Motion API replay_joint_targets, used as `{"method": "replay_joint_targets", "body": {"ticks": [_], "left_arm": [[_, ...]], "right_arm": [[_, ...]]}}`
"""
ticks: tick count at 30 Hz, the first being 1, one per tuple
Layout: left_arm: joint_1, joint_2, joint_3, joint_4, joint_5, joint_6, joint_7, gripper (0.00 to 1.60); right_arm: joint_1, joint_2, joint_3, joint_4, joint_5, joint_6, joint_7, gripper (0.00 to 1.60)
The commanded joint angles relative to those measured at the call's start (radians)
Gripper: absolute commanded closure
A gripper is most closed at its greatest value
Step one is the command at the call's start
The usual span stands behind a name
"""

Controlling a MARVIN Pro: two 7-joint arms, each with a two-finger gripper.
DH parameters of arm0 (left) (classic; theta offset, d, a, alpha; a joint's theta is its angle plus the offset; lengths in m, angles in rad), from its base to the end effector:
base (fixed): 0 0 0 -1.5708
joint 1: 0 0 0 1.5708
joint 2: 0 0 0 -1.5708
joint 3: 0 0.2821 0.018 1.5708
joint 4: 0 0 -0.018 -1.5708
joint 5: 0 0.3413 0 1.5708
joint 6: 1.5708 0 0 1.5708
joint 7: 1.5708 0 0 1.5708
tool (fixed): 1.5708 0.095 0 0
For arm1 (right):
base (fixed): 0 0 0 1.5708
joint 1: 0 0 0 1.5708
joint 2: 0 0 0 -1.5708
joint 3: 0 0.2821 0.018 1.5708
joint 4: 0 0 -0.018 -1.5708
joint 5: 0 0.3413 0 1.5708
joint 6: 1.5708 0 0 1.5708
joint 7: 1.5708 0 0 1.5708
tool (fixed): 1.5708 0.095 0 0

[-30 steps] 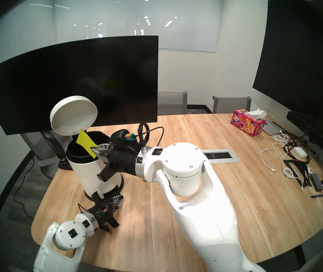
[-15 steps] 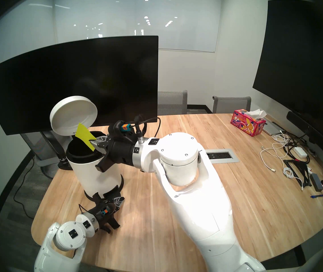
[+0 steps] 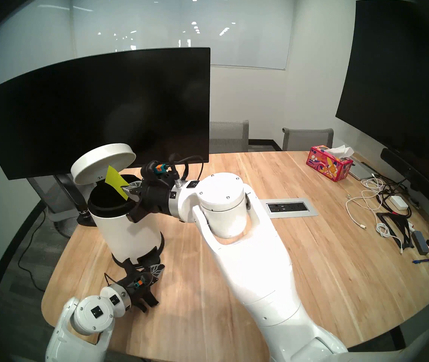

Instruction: Peel the sticky note off the monitor, open the trash can lid and drop the sticker into the trash can

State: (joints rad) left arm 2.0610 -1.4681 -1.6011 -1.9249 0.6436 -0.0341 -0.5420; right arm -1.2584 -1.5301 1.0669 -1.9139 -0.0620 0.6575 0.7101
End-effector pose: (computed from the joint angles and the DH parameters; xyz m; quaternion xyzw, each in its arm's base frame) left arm 0.2957 -0.0094 -0.3616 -0.7267 0.4392 -0.5265 0.0407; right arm 0.3865 0.2435 -0.1065 -0.6191 -0.4589 -0.5623 0.2999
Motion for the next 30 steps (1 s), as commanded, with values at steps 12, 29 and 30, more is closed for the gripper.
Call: {"method": "replay_joint_targets", "body": {"ticks": [12,29,30], "left_arm": [[0.003,0.004,-0.016,-0.013,-0.015,-0.001,-0.001,1.60],[0.010,0.014,-0.027,-0.025,-0.035,0.003,-0.004,1.60],[0.010,0.014,-0.027,-0.025,-0.037,0.003,-0.005,1.60]], "right_arm": [[0.059,-0.028,-0.011,0.041,-0.011,0.022,0.002,1.06],[0.028,0.048,0.058,-0.128,0.021,0.083,0.085,0.00],[0.015,0.061,0.067,-0.145,0.028,0.089,0.096,0.00]]}}
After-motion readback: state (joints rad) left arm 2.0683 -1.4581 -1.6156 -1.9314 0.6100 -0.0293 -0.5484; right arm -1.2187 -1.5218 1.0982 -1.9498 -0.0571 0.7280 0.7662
